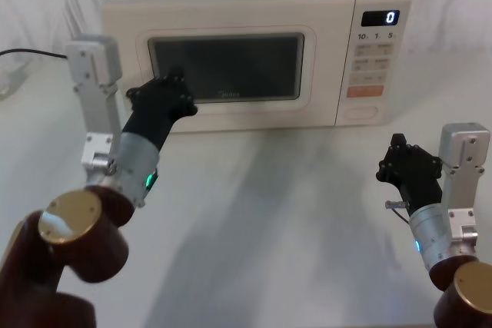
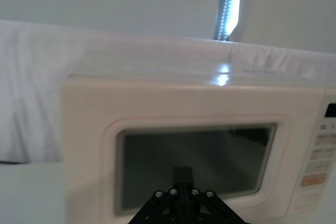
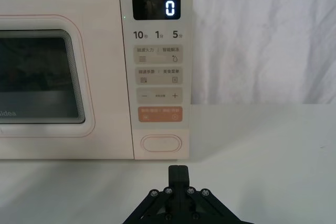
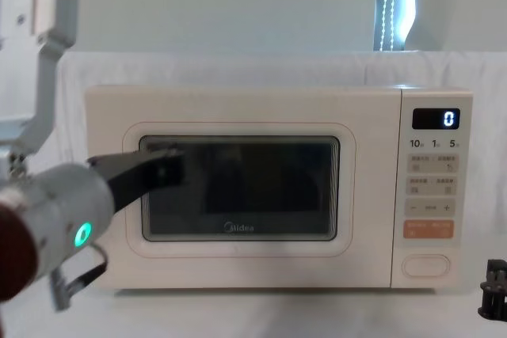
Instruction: Press the button to open the microwave door with one hand; close the microwave door with the other hand.
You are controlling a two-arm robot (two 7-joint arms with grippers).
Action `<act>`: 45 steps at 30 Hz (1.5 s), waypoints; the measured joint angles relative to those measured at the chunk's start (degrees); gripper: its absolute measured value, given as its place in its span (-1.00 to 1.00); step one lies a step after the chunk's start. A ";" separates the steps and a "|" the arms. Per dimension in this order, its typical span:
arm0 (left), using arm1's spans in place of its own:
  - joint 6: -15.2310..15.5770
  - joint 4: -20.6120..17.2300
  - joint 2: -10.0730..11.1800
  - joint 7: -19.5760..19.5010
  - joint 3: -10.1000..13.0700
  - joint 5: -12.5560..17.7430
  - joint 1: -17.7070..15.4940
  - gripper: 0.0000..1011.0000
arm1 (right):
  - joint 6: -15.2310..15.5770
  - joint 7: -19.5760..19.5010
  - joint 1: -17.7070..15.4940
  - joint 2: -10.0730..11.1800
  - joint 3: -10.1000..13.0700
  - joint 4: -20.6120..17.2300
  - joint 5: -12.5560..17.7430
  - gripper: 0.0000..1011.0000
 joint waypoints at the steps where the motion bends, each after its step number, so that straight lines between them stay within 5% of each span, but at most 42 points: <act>1: -0.34 -0.18 0.10 0.14 -0.14 0.06 0.46 -1.00 | 0.00 0.00 0.00 0.00 0.00 0.00 0.00 -1.00; 8: -2.89 -2.44 1.21 1.04 -2.70 0.12 6.84 -1.00 | 0.00 0.00 0.00 0.00 -0.01 0.00 0.00 -1.00; 24: -6.26 -4.19 1.89 0.96 -6.10 -0.90 14.22 -1.00 | 0.00 0.00 0.00 0.00 0.00 0.00 0.00 -1.00; 45: -7.41 -4.13 1.52 1.18 -6.64 -0.39 15.34 -1.00 | 0.00 0.00 0.00 0.00 0.00 0.00 0.00 -1.00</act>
